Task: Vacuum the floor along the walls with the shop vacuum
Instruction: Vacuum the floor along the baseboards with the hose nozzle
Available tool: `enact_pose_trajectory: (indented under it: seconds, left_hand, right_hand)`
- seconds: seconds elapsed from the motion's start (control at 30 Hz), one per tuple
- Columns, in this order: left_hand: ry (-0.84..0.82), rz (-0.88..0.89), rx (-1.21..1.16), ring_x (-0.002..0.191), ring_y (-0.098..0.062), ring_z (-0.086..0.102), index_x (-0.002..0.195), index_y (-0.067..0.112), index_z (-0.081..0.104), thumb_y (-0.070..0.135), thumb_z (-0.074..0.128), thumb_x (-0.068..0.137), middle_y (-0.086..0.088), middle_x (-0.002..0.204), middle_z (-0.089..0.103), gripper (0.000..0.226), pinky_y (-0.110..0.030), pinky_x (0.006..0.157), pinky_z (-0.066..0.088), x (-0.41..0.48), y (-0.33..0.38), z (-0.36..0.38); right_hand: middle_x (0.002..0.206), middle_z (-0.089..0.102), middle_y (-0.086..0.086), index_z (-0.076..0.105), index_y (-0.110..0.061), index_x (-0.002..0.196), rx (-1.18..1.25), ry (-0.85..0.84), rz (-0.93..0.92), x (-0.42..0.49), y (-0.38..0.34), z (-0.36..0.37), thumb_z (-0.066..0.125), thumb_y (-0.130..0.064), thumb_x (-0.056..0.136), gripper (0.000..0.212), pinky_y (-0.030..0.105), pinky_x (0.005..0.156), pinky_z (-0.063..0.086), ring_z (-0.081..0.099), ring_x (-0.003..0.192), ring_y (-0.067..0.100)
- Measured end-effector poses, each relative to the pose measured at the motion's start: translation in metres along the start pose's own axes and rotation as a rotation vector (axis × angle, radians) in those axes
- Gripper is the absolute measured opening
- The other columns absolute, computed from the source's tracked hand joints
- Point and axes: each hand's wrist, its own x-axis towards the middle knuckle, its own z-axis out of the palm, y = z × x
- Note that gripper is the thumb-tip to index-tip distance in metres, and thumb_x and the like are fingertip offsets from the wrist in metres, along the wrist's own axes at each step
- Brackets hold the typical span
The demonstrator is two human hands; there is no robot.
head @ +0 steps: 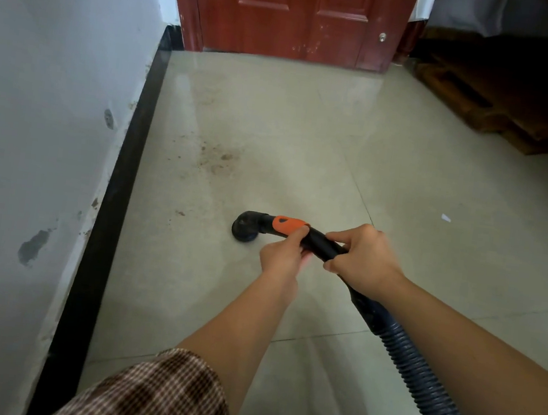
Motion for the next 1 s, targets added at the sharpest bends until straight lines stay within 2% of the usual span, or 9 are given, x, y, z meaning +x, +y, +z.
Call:
enact_pose_trajectory:
  seconds: [0.1, 0.27, 0.37, 0.63, 0.83, 1.0]
  left_hand:
    - [0.001, -0.018, 0.011, 0.067, -0.011, 0.071, 0.082, 0.006, 0.064, 0.009, 0.073, 0.084, -0.006, 0.078, 0.073, 0.010, -0.027, 0.082, 0.057, -0.002, -0.007, 0.006]
    - [0.051, -0.034, -0.001, 0.059, -0.008, 0.071, 0.082, 0.008, 0.064, 0.011, 0.076, 0.080, 0.000, 0.065, 0.073, 0.013, -0.024, 0.072, 0.055, -0.006, -0.011, 0.002]
    - [0.094, -0.016, -0.023, 0.059, -0.007, 0.070, 0.082, 0.008, 0.064, 0.012, 0.077, 0.080, -0.001, 0.067, 0.072, 0.014, -0.023, 0.066, 0.053, -0.007, -0.007, -0.008]
    - [0.196, 0.025, -0.108, 0.053, -0.007, 0.069, 0.084, 0.007, 0.062, 0.009, 0.075, 0.082, -0.007, 0.081, 0.071, 0.014, -0.017, 0.048, 0.051, -0.010, 0.011, -0.039]
    - [0.119, -0.012, -0.102, 0.066, -0.010, 0.069, 0.085, 0.006, 0.061, 0.010, 0.073, 0.085, -0.008, 0.085, 0.071, 0.012, -0.017, 0.058, 0.054, -0.011, 0.017, -0.035]
    - [0.021, -0.044, -0.065, 0.075, -0.010, 0.069, 0.088, 0.007, 0.063, 0.011, 0.071, 0.088, -0.011, 0.097, 0.071, 0.009, -0.023, 0.083, 0.054, -0.006, 0.015, -0.018]
  right_hand:
    - [0.065, 0.065, -0.003, 0.073, -0.032, 0.116, 0.009, 0.002, 0.030, -0.003, 0.007, -0.006, 0.074, -0.011, 0.075, 0.046, 0.016, 0.044, 0.037, 0.056, 0.055, 0.013]
    - [0.077, 0.074, 0.002, 0.073, -0.031, 0.114, 0.007, -0.026, 0.013, -0.007, 0.008, -0.009, 0.076, -0.009, 0.072, 0.047, 0.023, 0.058, 0.053, 0.068, 0.071, 0.020]
    - [0.079, 0.075, 0.003, 0.074, -0.032, 0.112, 0.016, -0.045, -0.021, -0.007, 0.001, -0.002, 0.076, -0.010, 0.071, 0.047, 0.027, 0.063, 0.056, 0.069, 0.074, 0.022]
    - [0.091, 0.076, 0.003, 0.071, -0.026, 0.120, 0.026, -0.144, -0.123, -0.002, -0.025, 0.017, 0.078, -0.011, 0.073, 0.050, 0.023, 0.065, 0.047, 0.066, 0.078, 0.017]
    - [0.083, 0.075, 0.001, 0.072, -0.029, 0.117, 0.021, -0.091, -0.110, 0.000, -0.027, 0.017, 0.079, -0.011, 0.072, 0.048, 0.021, 0.057, 0.047, 0.067, 0.073, 0.016]
    - [0.073, 0.072, 0.003, 0.073, -0.033, 0.113, 0.000, -0.010, -0.075, 0.003, -0.017, 0.012, 0.075, -0.011, 0.075, 0.044, 0.022, 0.054, 0.049, 0.066, 0.065, 0.022]
